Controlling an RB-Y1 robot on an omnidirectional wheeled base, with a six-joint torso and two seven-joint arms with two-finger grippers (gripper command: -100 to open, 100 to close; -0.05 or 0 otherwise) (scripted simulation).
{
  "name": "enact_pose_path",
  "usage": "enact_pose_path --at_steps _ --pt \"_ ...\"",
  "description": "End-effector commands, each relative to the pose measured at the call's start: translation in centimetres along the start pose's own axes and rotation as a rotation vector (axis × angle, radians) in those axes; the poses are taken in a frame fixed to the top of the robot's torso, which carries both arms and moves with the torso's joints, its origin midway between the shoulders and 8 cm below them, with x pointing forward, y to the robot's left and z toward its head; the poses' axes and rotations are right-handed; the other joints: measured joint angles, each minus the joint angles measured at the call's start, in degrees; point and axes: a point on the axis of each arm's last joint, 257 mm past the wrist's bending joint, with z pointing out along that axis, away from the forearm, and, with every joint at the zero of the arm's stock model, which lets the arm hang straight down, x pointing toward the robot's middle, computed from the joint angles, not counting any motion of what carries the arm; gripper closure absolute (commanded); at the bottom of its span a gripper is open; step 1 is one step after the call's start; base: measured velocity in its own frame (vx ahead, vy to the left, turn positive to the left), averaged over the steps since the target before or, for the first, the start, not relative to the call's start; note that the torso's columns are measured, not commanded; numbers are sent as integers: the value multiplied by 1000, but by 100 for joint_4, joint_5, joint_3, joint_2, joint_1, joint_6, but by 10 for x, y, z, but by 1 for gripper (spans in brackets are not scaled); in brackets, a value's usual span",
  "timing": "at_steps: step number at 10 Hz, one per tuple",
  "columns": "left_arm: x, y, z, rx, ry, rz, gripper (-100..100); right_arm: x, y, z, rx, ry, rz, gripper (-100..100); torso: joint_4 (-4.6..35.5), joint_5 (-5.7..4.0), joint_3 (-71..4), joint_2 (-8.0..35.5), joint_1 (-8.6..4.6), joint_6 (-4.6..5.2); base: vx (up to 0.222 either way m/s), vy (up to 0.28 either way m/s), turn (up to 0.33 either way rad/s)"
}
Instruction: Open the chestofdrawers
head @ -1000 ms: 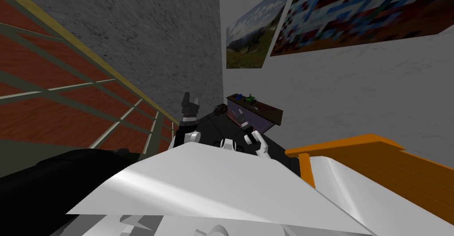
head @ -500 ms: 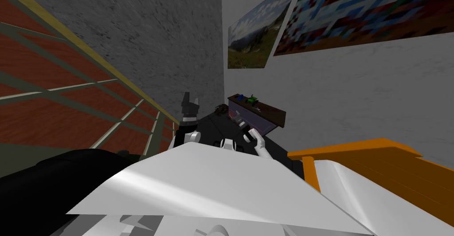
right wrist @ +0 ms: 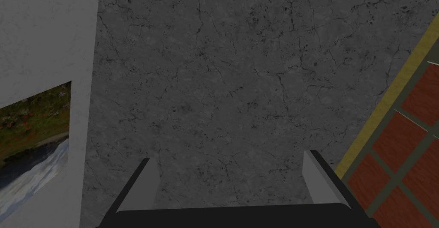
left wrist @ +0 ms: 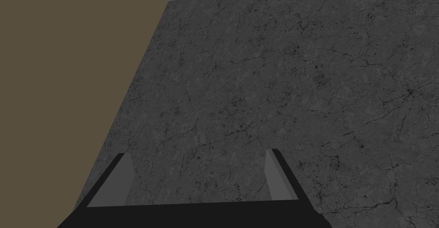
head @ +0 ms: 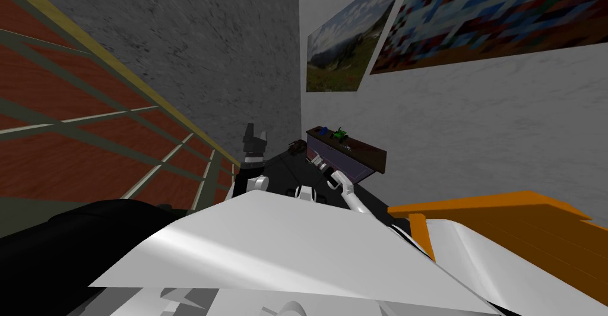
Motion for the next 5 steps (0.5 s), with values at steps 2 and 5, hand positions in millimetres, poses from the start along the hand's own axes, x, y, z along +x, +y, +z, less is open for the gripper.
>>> enact_pose_path --at_steps 2,5 --pt "0 0 0 0 0 0 0 42 -4 -2 -61 102 -200 -100 1 -1 4 6 -4 1 30 8 16" --pt "0 0 0 0 0 0 0 83 -19 -12 -112 201 -371 -100 1 0 3 4 2 0 32 9 24"
